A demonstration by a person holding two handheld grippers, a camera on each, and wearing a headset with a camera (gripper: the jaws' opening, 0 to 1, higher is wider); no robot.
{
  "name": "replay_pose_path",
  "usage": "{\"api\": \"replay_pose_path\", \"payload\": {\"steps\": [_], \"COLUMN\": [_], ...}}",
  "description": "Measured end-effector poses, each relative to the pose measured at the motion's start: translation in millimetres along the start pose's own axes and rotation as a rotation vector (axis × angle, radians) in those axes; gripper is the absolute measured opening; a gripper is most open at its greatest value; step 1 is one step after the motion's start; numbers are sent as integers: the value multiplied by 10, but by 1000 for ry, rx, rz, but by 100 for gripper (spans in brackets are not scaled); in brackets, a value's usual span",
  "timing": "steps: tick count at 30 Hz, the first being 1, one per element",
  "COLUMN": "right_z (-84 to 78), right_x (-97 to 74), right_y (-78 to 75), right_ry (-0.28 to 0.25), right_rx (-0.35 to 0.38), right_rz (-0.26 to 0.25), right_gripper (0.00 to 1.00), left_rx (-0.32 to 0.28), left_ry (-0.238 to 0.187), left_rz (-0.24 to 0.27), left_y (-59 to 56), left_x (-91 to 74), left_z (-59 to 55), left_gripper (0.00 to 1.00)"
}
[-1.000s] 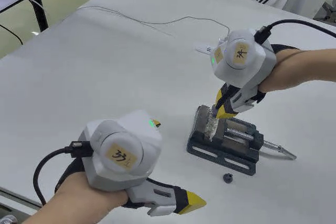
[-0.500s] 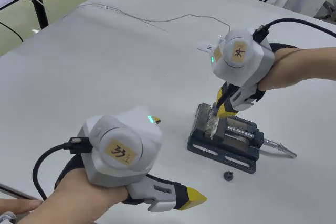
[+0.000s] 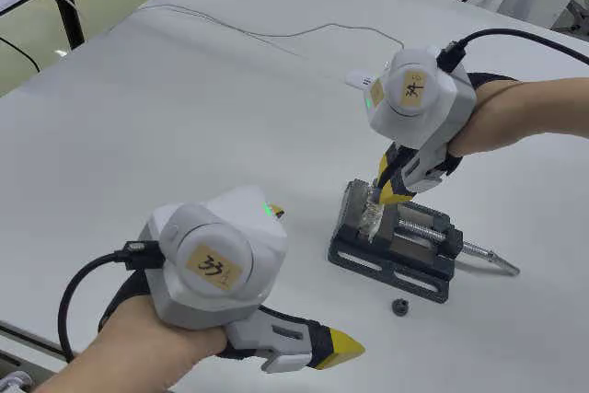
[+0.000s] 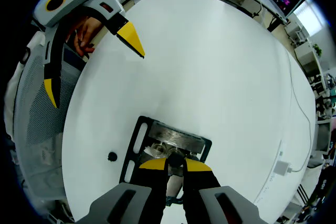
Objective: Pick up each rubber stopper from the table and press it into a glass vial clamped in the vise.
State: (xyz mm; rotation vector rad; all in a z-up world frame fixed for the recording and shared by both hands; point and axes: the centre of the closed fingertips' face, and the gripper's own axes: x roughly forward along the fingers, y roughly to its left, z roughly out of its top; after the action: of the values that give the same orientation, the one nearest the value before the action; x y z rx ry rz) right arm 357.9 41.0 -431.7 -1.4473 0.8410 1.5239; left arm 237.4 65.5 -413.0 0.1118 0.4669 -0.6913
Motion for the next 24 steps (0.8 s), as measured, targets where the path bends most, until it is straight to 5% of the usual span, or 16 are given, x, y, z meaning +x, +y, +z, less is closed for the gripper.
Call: {"api": "replay_pose_path", "payload": {"steps": [14, 24], "right_z": [5, 4], "right_x": [10, 19], "right_y": [-6, -5], "right_ry": [43, 76], "right_rx": [-8, 70], "right_rz": [21, 32], "right_gripper": [6, 4], "left_rx": [-2, -6], "left_ry": [3, 3], "left_rz": [-2, -4], "left_y": [30, 36], "left_x": [1, 12], "left_z": [4, -18], "left_gripper": [95, 95]}}
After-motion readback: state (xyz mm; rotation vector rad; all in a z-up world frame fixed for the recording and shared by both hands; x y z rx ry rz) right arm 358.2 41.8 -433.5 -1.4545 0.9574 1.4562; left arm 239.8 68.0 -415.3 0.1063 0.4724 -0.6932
